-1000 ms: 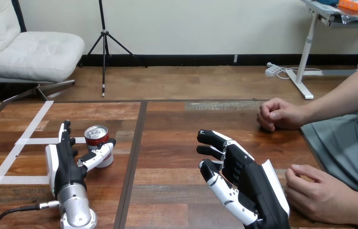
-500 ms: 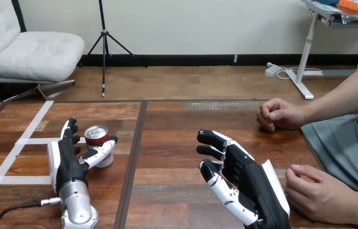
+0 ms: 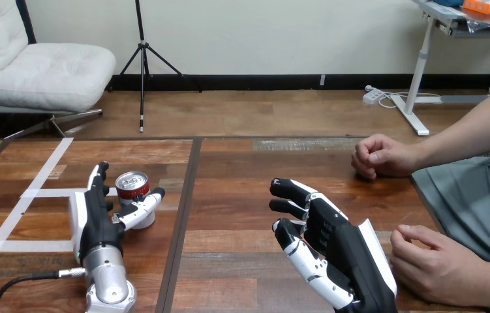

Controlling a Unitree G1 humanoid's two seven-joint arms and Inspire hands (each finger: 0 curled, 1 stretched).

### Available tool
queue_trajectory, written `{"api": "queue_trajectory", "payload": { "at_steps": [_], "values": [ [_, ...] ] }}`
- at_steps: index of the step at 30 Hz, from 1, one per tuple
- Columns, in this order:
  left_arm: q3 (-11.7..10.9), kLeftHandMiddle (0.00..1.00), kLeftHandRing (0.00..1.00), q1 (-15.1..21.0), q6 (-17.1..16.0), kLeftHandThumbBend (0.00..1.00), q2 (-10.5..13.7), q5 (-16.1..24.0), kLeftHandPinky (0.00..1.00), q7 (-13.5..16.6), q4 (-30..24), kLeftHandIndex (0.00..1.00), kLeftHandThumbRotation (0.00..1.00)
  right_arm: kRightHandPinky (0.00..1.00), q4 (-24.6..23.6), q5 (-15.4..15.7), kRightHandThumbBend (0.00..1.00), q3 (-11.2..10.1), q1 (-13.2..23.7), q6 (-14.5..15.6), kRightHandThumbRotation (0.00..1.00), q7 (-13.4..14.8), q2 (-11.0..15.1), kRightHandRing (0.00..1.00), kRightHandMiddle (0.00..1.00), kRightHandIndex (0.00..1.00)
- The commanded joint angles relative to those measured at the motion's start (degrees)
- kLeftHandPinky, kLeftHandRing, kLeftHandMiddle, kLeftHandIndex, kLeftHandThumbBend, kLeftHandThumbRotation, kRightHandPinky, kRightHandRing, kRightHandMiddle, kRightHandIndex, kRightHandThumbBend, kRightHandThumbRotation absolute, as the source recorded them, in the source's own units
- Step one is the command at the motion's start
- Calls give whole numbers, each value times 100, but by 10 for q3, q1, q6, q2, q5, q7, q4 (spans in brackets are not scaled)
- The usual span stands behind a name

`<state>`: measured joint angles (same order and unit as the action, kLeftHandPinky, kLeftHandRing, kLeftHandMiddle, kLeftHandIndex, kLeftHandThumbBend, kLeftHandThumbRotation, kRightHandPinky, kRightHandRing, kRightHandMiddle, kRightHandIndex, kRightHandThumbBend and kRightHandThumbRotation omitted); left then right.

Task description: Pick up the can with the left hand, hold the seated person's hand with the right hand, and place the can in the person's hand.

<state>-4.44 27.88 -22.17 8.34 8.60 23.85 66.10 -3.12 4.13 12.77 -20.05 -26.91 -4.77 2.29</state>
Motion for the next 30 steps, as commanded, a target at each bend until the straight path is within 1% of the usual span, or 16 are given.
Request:
{"api": "queue_trajectory", "payload": {
  "at_steps": [1, 3, 9, 12, 17, 21, 27, 30],
  "values": [
    [22, 95, 91, 45, 8, 71, 13, 25, 85, 8, 7, 93, 12, 69, -18, -12, 42, 0, 17, -16, 52, -1, -9, 81, 84, 80],
    [26, 94, 91, 46, 9, 71, 13, 31, 83, 12, 7, 92, 12, 70, -21, -13, 42, 1, 15, -15, 52, -2, -9, 81, 84, 80],
    [24, 92, 88, 46, 4, 72, 11, 28, 81, 12, 11, 89, 11, 70, -21, -16, 41, 2, 16, -17, 51, -3, -10, 81, 84, 80],
    [28, 91, 87, 47, 0, 72, 11, 31, 79, 18, 14, 88, 10, 70, -21, -17, 41, 2, 16, -17, 51, -3, -9, 81, 83, 80],
    [29, 89, 84, 48, 2, 72, 9, 33, 75, 21, 17, 85, 8, 70, -24, -16, 42, 2, 15, -12, 50, 0, -9, 81, 83, 79],
    [30, 88, 84, 48, 2, 72, 8, 34, 75, 21, 16, 84, 7, 71, -23, -17, 42, 2, 15, -12, 50, 0, -9, 81, 83, 79],
    [37, 85, 82, 48, 8, 71, 8, 42, 73, 30, 16, 82, 7, 71, -23, -18, 42, 2, 16, -14, 50, -1, -9, 81, 83, 79],
    [36, 85, 81, 47, 5, 71, 7, 43, 73, 30, 16, 81, 6, 71, -24, -21, 41, 2, 16, -14, 50, -2, -9, 81, 83, 79]
  ]
}}
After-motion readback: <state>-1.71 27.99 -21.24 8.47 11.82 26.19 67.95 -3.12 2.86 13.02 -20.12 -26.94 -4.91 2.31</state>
